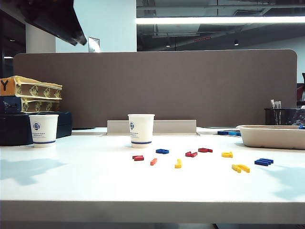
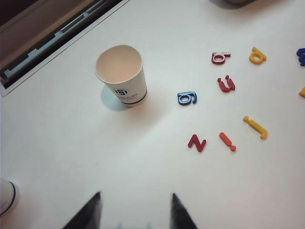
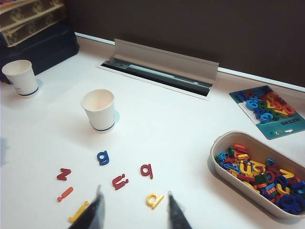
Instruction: Pick up the letter "c" and put it in the paper cup.
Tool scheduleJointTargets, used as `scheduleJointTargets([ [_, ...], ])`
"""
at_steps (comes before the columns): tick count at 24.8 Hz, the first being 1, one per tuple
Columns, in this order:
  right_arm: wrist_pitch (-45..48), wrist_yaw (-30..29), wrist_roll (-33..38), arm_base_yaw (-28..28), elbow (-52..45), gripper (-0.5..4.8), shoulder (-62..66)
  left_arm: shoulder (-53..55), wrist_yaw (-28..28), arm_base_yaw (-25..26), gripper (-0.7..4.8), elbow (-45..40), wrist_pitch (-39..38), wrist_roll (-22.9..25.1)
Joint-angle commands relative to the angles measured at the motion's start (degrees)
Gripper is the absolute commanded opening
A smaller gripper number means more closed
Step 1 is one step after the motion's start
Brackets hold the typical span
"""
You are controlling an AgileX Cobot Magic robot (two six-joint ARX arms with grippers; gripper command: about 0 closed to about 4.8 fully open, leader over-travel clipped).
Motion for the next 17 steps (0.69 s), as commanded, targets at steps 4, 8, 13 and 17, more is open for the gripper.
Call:
scheduleJointTargets([
  [4,-3.9,1.6,-0.1,0.0,0.1,1.65,-3.5,-6.0,0.2,0.1,1.79,-2.6,0.8,-0.3],
  [8,-5.6,2.8,-0.2,0.0,0.1,1.47,-5.6,-8.5,0.3,0.1,1.79,-4.6,0.7,-1.7],
  [13,-9.7,3.1,-0.6,0.0,0.1,1.43,-9.0,-14.1,0.3,0.1,1.79,-9.0,0.7,-2.8],
  [17,-13.4,4.8,-1.7,0.0,0.1,1.13,-11.7,-19.2,0.2,0.1,1.79,-12.5,-1.6,-3.8],
])
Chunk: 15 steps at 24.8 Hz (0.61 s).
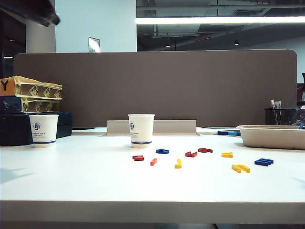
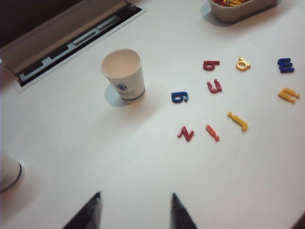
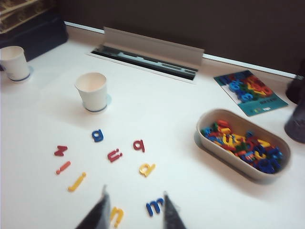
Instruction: Pick up the letter "c" and put it in the paper cup.
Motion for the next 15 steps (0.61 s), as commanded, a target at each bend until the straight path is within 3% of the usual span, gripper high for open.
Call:
scheduleJointTargets([
  [1,-2.6,1.4,-1.2,0.0,0.2,1.11,-1.7,-3.0,0.2,0.1,1.79,-1.9,-1.6,-1.0],
  [7,-6.2,1.4,-2.0,0.0,0.0,0.83,-4.9,-9.3,0.2,0.1,1.79,-6.1,-1.6,-3.7],
  [9,-8.7,1.4,-2.0,0.0,0.0,0.46,-6.8,-12.4,0.2,0.1,1.77,-7.8,-1.9,-5.2],
  [13,-10.5,1.6,-2.0,0.0,-0.8,0.38,-9.3,-15.1,0.2,0.1,1.70,-9.1,-3.0,-6.4],
  [15,-11.6,1.6,-2.0,0.0,-1.2,0.31,-10.5,-16.2,0.2,0.1,1.28,-9.6,-4.1,-6.4],
])
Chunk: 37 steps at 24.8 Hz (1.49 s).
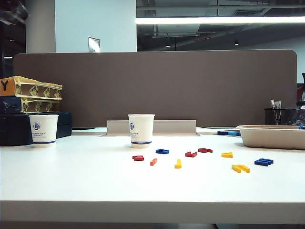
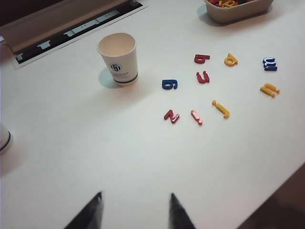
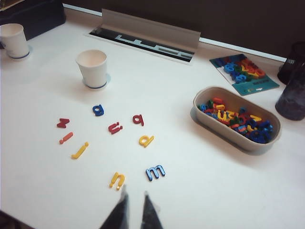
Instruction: Pick up the letter "c" and put it in the paper cup.
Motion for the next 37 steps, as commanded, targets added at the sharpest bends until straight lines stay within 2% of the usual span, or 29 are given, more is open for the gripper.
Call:
scheduleJointTargets([
  [1,-1.5,0.5,-0.1,0.0,-0.4,0.25,-1.7,-1.8,0.3,0.1,1.08,-0.5,-1.7,-0.4],
  [5,-3.6,1.6,-0.1,0.0,-1.0,-0.02,-4.5,-4.0,0.3,0.1,0.87,-0.7,-4.1,-0.7],
  [17,-1.6,1.9,-0.1,-0.1,-1.8,-0.01,-5.7,-4.0,0.6,0.1,0.88,-0.7,-4.1,-1.7],
  [20,0.1,6.1,0.0,0.0,-1.9,-0.01,-5.6,-4.1,0.2,0.1,0.87,-0.7,-4.1,-1.7],
  [23,1.8,9.4,0.1,-0.1,-2.2,-0.01,-5.7,-4.2,-1.1,0.1,0.57,-0.7,-4.3,-1.9],
  [29,4.9,10.2,0.5,0.0,-2.5,-0.01,-7.8,-5.7,-1.1,0.1,0.47,-0.7,-4.5,-5.6],
  [33,5.6,10.6,0.5,-0.1,-2.6,-0.01,-9.9,-8.1,-2.2,0.1,0.16,-0.7,-4.6,-7.9],
  [37,5.7,11.6,0.6,-0.1,-2.6,-0.01,-12.0,-11.9,-3.9,0.1,0.16,-0.7,-4.5,-7.9],
])
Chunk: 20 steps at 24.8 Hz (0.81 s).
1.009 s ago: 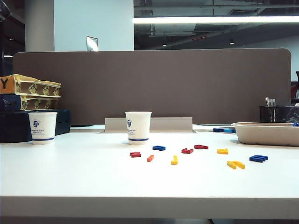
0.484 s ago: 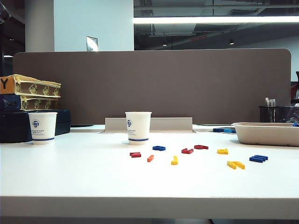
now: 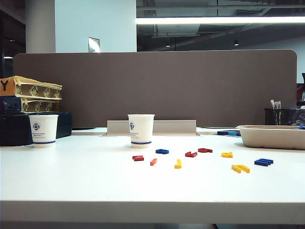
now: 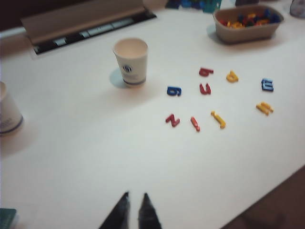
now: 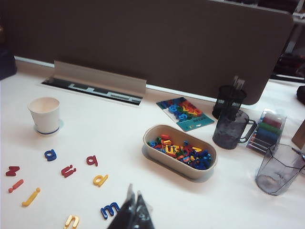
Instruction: Pick up the letter "c" and put it in the paper cup.
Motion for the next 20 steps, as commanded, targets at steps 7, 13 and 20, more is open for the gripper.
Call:
scheduleJointTargets([
  [7,1.1,1.5,3.0,0.0,-3.7,-0.01,-5.4,-6.5,-4.0,0.1,-0.06,-0.6,0.2,-0.5],
  [13,1.3,1.5,3.0,0.0,-7.6,-0.01,-8.8,-9.1,-5.6,0.1,-0.06,-4.4,1.3,-0.6],
  [20,5.6,1.5,3.0,0.0,-11.1,-0.01,-9.5,-11.5,-6.4,0.1,-0.06,-11.4,10.5,-3.4],
])
